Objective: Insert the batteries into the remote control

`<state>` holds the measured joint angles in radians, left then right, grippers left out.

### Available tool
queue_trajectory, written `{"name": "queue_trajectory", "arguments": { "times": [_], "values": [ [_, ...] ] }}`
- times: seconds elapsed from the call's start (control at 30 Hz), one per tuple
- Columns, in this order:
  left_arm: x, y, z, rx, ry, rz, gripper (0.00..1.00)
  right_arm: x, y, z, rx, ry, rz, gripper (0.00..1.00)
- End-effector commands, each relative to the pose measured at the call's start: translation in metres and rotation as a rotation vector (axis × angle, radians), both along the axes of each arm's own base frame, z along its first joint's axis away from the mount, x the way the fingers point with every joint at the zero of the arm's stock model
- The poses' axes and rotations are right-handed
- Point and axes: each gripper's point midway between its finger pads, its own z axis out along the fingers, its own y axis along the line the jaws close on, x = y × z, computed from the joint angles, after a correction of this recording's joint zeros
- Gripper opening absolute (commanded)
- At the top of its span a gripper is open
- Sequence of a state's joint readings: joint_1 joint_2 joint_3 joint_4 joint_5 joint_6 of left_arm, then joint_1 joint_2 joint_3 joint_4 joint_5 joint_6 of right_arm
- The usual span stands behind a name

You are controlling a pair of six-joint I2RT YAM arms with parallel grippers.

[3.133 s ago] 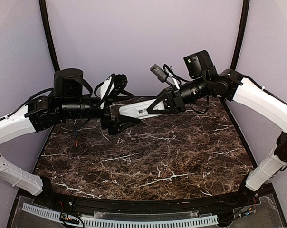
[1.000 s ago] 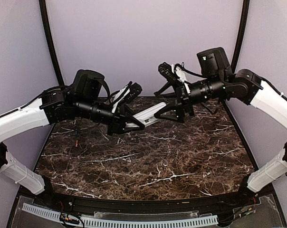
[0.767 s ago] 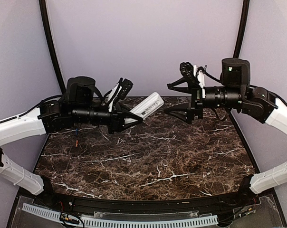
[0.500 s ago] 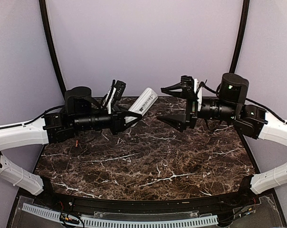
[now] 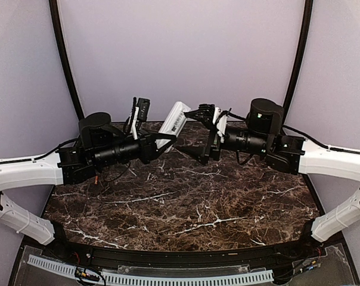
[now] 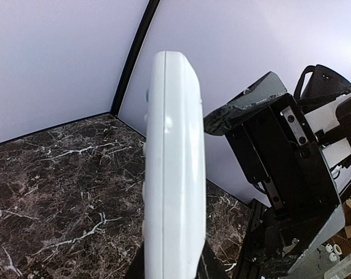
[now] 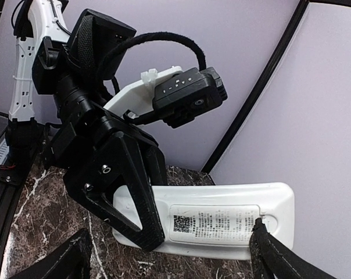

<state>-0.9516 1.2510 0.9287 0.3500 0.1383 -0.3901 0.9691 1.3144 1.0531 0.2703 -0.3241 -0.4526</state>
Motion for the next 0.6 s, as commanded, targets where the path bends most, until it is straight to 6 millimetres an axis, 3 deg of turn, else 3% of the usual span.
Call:
{"name": "queue_trajectory", "arguments": {
  "times": [0.0,0.57],
  "values": [
    [0.001,-0.001,0.006,-0.029,-0.015,-0.002,0.00,0.005,0.005,0.016,0.047,-0.061,-0.020,0.91],
    [0.002,-0.001,0.006,-0.024,-0.016,0.005,0.00,0.015,0.004,0.020,0.067,-0.091,-0.068,0.95]
  ]
}}
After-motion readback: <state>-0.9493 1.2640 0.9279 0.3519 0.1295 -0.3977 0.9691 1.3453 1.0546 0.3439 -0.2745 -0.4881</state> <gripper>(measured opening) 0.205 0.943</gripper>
